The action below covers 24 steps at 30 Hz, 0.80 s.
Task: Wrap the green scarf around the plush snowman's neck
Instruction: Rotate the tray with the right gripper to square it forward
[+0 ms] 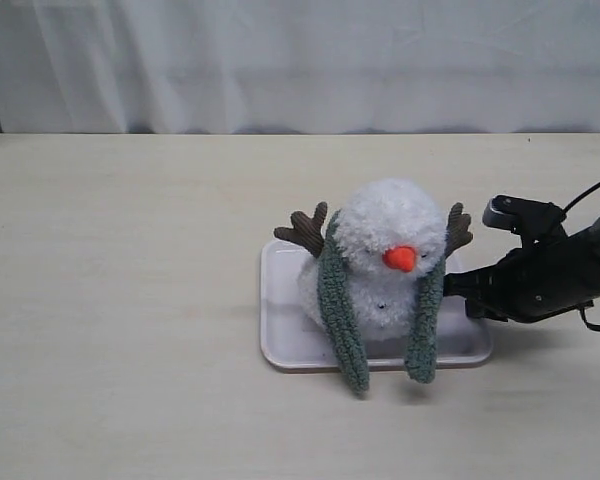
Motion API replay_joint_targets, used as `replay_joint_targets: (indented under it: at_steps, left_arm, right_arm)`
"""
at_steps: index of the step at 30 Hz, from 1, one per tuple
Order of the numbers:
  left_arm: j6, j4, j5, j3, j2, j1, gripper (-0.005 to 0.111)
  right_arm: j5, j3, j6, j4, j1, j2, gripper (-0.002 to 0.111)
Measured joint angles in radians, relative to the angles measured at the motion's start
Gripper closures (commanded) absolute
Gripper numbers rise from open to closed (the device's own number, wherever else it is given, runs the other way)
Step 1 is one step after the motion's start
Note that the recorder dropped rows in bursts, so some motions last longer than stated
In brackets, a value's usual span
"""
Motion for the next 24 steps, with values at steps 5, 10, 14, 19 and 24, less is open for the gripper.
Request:
replay_joint_targets:
  at_steps: [5, 10, 14, 19, 24]
  left_arm:
    - [0.0, 0.0, 0.0, 0.0, 0.0, 0.0, 0.107]
    - [0.0, 0.0, 0.0, 0.0, 0.0, 0.0, 0.107]
    - [0.0, 0.0, 0.0, 0.0, 0.0, 0.0, 0.107]
    - [0.0, 0.0, 0.0, 0.0, 0.0, 0.0, 0.107]
    - [0.0, 0.0, 0.0, 0.0, 0.0, 0.0, 0.107]
  right_arm:
    - [0.0, 0.0, 0.03, 0.014, 0.0, 0.001, 0.09]
    - [0.002, 0.0, 0.064, 0.017, 0.002, 0.003, 0.071]
    - [0.01, 0.0, 0.074, 0.02, 0.002, -0.004, 0.066]
    - [0.067, 0.011, 0.074, 0.015, 0.002, -0.039, 0.066]
    - [0.151, 0.015, 0.078, -0.003, 0.002, -0.109, 0.066]
